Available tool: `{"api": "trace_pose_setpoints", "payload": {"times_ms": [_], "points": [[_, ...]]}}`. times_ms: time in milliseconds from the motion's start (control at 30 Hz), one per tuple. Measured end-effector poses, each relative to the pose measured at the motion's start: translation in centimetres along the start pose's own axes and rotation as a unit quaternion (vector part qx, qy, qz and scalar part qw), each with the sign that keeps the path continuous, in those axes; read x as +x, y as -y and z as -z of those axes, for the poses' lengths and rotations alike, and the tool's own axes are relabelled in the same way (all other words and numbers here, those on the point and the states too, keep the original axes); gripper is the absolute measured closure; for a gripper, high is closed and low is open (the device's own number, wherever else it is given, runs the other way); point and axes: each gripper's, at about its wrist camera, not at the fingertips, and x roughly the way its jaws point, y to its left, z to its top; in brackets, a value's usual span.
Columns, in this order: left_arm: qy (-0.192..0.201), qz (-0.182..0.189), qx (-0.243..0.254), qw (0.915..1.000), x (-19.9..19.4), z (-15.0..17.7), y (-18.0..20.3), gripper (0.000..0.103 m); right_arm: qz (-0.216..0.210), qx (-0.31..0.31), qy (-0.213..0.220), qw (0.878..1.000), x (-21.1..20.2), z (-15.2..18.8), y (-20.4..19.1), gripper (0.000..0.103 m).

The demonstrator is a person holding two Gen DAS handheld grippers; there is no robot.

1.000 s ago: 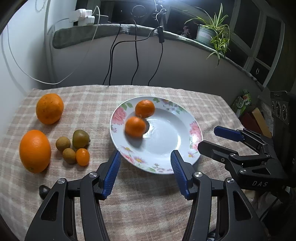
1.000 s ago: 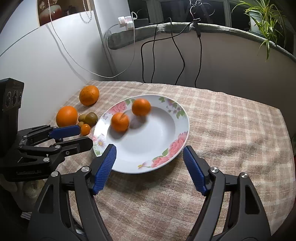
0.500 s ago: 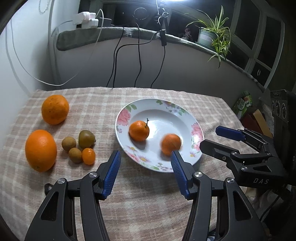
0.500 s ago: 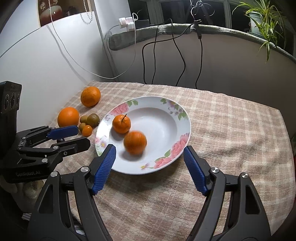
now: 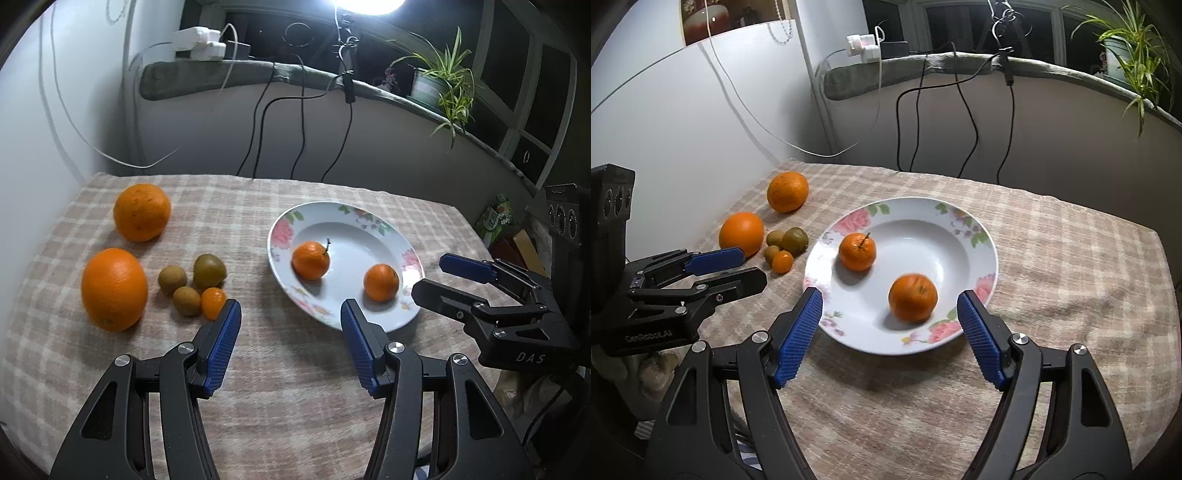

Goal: Organize fruits
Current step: 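Withdraw both open tools from the plate toward the dark plums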

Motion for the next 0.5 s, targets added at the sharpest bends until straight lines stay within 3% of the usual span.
{"api": "trace_pose_setpoints", "payload": {"times_ms": [500], "points": [[-0.003, -0.037, -0.034, 0.9987, -1.5, 1.6, -4.0, 0.048, -0.030, -0.037, -0.013, 0.999, 1.5, -0.7, -3.2, 0.025]]}}
